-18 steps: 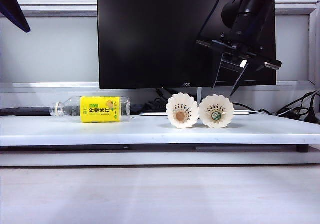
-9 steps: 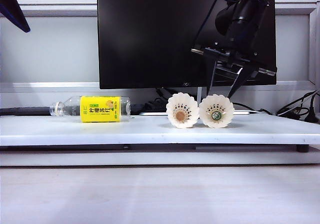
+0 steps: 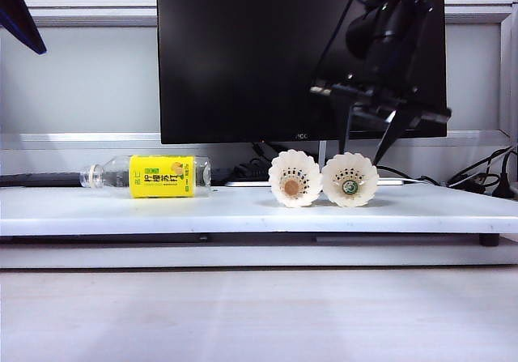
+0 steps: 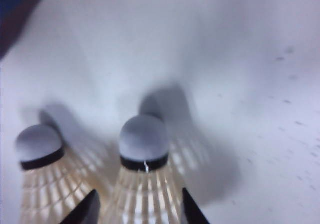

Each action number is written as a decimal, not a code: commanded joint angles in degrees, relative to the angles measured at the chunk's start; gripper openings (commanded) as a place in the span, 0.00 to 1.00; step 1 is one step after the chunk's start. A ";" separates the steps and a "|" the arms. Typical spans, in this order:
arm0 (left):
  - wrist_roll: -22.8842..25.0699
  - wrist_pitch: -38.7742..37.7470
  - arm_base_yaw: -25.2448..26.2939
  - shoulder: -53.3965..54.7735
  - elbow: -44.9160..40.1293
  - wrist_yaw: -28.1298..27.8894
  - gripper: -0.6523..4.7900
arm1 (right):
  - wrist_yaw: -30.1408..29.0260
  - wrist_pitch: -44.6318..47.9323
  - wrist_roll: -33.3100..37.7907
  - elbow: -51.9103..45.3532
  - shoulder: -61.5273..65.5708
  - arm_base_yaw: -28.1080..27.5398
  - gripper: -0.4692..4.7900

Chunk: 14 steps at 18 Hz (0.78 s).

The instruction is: Stack the badminton balls on the table vertically.

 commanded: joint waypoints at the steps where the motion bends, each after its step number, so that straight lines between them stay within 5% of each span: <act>1: 0.26 -0.04 -0.07 -0.13 0.24 0.31 0.75 | 0.02 0.50 0.24 0.15 1.16 0.81 0.49; 14: 0.74 0.17 -0.07 -0.13 0.24 0.11 0.75 | 1.75 4.28 0.63 0.15 3.13 1.49 0.49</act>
